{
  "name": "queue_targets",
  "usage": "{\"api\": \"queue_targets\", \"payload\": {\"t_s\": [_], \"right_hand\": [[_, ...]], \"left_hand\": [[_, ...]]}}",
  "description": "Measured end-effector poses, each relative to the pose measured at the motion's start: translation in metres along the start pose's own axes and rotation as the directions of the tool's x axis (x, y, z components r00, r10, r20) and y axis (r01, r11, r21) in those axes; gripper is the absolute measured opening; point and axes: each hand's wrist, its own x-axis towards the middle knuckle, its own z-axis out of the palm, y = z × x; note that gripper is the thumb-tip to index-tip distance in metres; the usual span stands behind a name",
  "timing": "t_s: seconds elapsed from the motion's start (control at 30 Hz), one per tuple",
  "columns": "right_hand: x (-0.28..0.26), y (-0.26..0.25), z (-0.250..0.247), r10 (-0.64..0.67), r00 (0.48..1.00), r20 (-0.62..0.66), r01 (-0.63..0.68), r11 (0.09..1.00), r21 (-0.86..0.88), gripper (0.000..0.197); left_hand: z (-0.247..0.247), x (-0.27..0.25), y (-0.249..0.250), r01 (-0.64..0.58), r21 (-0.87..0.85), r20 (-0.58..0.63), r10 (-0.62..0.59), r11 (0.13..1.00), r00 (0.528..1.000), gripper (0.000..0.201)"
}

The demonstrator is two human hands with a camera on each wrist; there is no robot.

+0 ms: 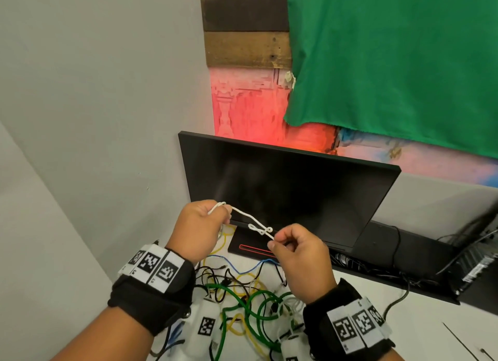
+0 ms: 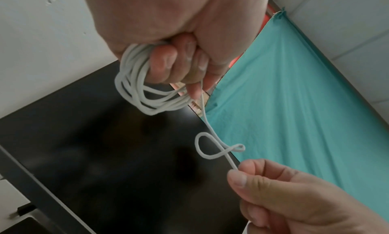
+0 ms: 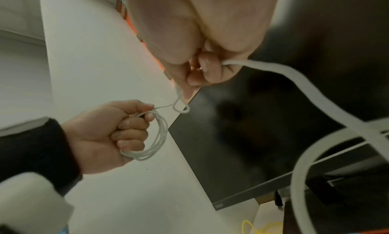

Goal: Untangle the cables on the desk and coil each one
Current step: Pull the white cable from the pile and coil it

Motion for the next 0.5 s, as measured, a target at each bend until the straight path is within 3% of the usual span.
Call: {"api": "queue_targets", "payload": {"t_s": [0.07, 0.2, 0.33, 0.4, 0.5], "right_hand": [[0.001, 0.004, 0.003, 0.006, 0.996, -0.086, -0.005, 1.000, 0.013, 0.019], [0.007, 0.011, 0.011, 0.193, 0.970, -0.150, -0.176, 0.977, 0.121, 0.015], [0.008, 0.009, 0.016, 0.262, 0.962, -0.074, -0.262, 0.965, 0.021, 0.019], [0.005, 0.003, 0.018, 0.222, 0.975, 0.007, -0.221, 0.970, -0.098, 0.020], [0.000, -0.007, 0.018, 0.114, 0.981, 0.156, -0.102, 0.992, -0.080, 0.025]], "left_hand": [[0.002, -0.002, 0.001, -0.017, 0.004, 0.010, 0.017, 1.000, 1.000, 0.033], [0.007, -0.005, 0.001, -0.064, 0.055, 0.058, 0.060, 0.996, 0.997, 0.033], [0.011, -0.011, -0.001, -0.093, 0.073, 0.135, 0.083, 0.993, 0.987, 0.035], [0.013, -0.013, -0.003, -0.129, 0.137, 0.158, 0.107, 0.982, 0.982, 0.036], [0.010, -0.015, -0.008, -0.176, 0.287, 0.161, 0.134, 0.942, 0.978, 0.036]]}}
